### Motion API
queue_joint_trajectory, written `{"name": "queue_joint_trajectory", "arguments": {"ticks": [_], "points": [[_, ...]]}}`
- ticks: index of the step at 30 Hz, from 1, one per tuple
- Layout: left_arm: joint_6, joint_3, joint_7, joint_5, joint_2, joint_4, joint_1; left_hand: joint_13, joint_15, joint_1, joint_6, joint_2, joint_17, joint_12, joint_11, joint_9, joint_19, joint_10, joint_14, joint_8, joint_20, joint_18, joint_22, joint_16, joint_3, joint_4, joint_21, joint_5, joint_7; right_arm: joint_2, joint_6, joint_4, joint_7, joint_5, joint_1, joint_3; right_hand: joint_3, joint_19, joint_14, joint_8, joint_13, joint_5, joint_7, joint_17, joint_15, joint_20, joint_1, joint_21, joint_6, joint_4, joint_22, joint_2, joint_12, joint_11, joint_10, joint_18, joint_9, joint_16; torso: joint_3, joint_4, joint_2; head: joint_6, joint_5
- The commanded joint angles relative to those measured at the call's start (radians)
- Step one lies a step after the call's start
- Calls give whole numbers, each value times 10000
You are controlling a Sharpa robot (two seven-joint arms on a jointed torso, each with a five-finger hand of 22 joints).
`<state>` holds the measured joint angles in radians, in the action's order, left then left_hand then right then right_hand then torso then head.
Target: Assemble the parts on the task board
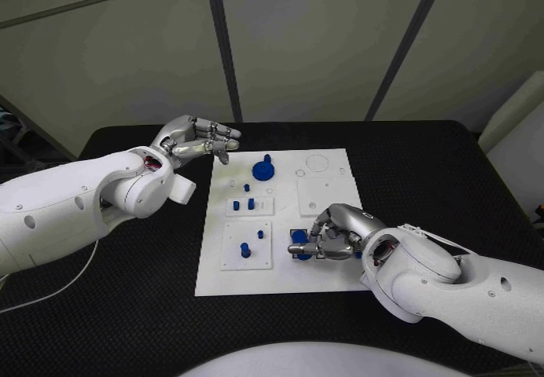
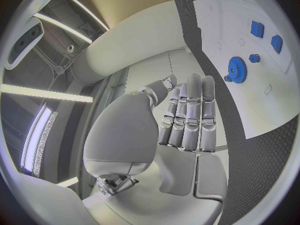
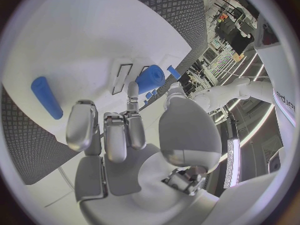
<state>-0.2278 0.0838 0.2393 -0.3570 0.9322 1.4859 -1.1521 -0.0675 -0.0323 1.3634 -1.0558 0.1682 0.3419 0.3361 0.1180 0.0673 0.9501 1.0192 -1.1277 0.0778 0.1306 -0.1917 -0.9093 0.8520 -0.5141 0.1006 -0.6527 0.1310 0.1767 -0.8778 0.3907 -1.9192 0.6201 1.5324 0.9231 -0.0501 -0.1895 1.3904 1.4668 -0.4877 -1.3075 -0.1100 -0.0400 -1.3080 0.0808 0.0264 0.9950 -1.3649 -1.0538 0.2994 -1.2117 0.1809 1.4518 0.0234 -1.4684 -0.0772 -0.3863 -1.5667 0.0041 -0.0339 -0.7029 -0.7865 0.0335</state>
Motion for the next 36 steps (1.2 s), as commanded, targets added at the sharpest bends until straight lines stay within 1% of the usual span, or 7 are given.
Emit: {"name": "queue_joint_trajectory", "arguments": {"ticks": [1, 4, 6, 9, 15, 25, 36], "points": [[105, 6, 4, 22, -1, 8, -8, 0, -16, -15, -70, -69, -9, 56, -20, -2, -55, -76, 65, 25, 25, 101, -15, -67, 64, 9, 58, -16, 13, -86, 125, -110, -123, 196, 12, -3, 93, -60, 1040, -79, -1571, -88, -5, -2628, 59, 5, 71, 50, 54, -15, -16, -148, -10, 53, -367, 20, -25, -41, 4, 5, 3, 2, -12], [108, 6, 3, 22, 9, 11, -3, 2, -17, -17, -64, -74, -14, 60, -18, -4, -57, -86, 67, 22, 25, 102, -16, -68, 64, 8, 59, -14, 17, -236, 141, -244, -238, 236, 11, -3, 232, -48, 1040, -149, -1589, -350, 19, -2628, 74, -5, 262, 43, 22, -25, -35, -337, 1, 73, -379, 22, -68, -41, 13, 5, -3, -4, -3], [108, 6, 3, 22, 20, 12, 2, 2, -18, -18, -63, -75, -15, 61, -18, -4, -57, -88, 68, 21, 25, 102, -17, -68, 64, 8, 60, -14, 17, -357, 132, -347, -320, 255, 10, -3, 431, -35, 1040, -208, -1606, -699, 44, -2628, 92, -19, 660, 33, 6, -50, -57, -616, 12, 95, -392, 25, -104, -41, 8, 5, 1, -14, 6], [106, 6, 2, 22, 33, 11, 10, 2, -18, -18, -63, -75, -15, 61, -18, -4, -57, -88, 68, 21, 25, 102, -17, -68, 64, 8, 60, -14, 17, -502, 106, -455, -416, 268, 9, -3, 528, -17, 1040, -265, -1629, -783, 64, -2628, 108, -36, 1042, 17, 11, -75, -91, -798, 28, 113, -407, 32, -140, -41, 3, -6, 5, -16, 10], [105, 5, 4, 22, 43, 5, 29, 2, -18, -18, -63, -75, -15, 61, -18, -4, -57, -88, 68, 21, 25, 102, -17, -68, 64, 8, 60, -14, 17, -763, 43, -628, -590, 280, 9, -2, 504, -3, 1040, -288, -1643, -786, 69, -2628, 113, -42, 1158, 4, 19, -79, -118, -774, 39, 119, -416, 38, -155, -41, 0, 4, 3, -30, 7], [106, 5, 0, 22, 61, 1, 40, 2, -18, -18, -63, -75, -15, 61, -18, -4, -57, -88, 68, 21, 25, 102, -17, -68, 64, 8, 60, -14, 17, -941, -117, -657, -678, 274, 9, -2, 492, -9, 1040, -307, -1644, -829, 72, -2628, 117, -46, 1276, 13, 29, -78, -108, -770, 34, 122, -416, 36, -168, -41, -8, 19, -3, -60, 13], [110, 5, -13, 22, 48, 0, 44, 4, -18, -14, -58, -92, -22, 69, -16, -5, -60, -97, 72, 19, 25, 101, -19, -69, 57, 8, 62, -8, 21, -701, -186, -294, -540, 280, 10, -2, 541, -6, 1040, -367, -1651, -955, 79, -2628, 124, -55, 1600, 15, 65, -88, -120, -1081, 25, 129, -418, 37, -206, -41, -10, 27, -13, -103, 24]]}}
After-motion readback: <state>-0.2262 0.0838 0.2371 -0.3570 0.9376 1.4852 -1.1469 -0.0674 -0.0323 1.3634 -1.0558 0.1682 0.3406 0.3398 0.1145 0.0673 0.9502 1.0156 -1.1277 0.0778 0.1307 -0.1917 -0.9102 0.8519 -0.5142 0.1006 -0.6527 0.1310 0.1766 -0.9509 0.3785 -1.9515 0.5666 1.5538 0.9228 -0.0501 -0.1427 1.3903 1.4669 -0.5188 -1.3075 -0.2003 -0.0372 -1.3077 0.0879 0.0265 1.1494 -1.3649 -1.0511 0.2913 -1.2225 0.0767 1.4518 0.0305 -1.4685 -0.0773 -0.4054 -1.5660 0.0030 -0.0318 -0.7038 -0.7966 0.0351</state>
